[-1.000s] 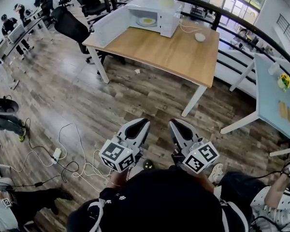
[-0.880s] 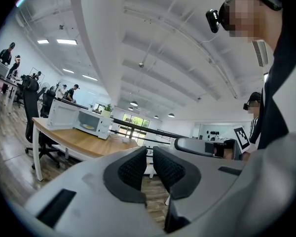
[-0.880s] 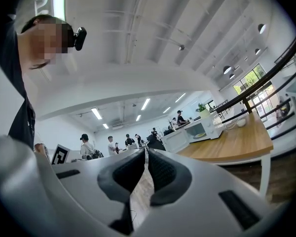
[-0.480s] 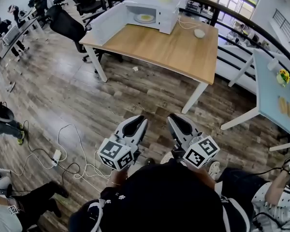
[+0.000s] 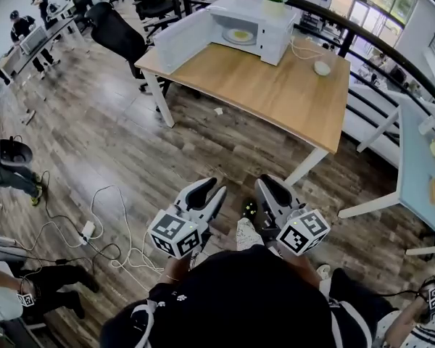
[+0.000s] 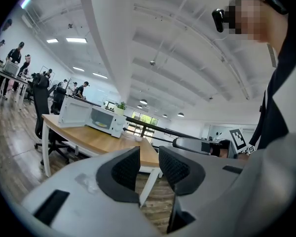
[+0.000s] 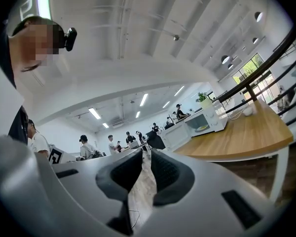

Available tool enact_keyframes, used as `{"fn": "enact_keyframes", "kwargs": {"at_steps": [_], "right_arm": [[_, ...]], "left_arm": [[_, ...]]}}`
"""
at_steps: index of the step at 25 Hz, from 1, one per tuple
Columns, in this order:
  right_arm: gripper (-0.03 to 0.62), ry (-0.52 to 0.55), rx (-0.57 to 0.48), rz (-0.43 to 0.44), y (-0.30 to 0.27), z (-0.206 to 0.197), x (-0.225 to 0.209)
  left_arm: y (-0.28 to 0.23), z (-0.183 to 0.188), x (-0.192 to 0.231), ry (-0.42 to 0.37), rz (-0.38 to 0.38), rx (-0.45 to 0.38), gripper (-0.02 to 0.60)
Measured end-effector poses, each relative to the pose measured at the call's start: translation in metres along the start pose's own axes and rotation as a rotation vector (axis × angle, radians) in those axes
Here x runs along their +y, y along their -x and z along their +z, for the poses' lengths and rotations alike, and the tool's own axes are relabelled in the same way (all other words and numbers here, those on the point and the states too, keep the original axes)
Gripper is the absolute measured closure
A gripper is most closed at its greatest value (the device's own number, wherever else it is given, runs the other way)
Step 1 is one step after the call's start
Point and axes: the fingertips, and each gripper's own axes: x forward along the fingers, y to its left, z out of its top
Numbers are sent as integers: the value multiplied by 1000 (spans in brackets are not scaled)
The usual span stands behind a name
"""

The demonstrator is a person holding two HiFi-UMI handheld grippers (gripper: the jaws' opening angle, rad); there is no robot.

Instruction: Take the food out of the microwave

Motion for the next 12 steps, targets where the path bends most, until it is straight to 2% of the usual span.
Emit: {"fn": "enact_keyframes", "kwargs": {"at_steps": [6,12], "right_arm": [[534,-4,10,53,-54,15,-36],[526,-24,37,107,-104,35,-78]], "left_arm": [[-37,21,43,0,51,-24,483],[-75,45,82,40,113,-58,483]]}}
